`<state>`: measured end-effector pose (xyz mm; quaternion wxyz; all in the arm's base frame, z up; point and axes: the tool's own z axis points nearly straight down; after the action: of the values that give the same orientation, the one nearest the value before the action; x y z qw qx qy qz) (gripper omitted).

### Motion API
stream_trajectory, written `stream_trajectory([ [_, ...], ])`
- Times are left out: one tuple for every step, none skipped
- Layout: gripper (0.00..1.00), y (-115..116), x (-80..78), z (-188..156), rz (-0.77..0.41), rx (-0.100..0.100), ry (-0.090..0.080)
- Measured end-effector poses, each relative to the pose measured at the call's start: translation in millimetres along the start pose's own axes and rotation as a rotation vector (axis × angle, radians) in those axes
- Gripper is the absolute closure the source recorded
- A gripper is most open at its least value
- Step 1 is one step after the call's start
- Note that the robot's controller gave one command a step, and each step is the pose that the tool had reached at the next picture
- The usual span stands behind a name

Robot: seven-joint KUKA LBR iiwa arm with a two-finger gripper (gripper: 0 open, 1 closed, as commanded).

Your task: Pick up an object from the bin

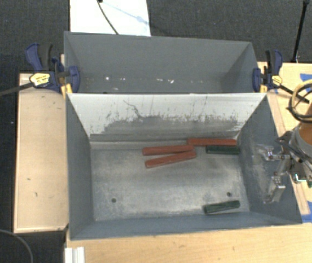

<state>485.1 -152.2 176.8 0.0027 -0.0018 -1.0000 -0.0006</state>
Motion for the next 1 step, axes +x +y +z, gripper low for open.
stream_trajectory([
  [0.0, 76.9, 7.2, 101.0, -0.195, 0.0, -0.012],
])
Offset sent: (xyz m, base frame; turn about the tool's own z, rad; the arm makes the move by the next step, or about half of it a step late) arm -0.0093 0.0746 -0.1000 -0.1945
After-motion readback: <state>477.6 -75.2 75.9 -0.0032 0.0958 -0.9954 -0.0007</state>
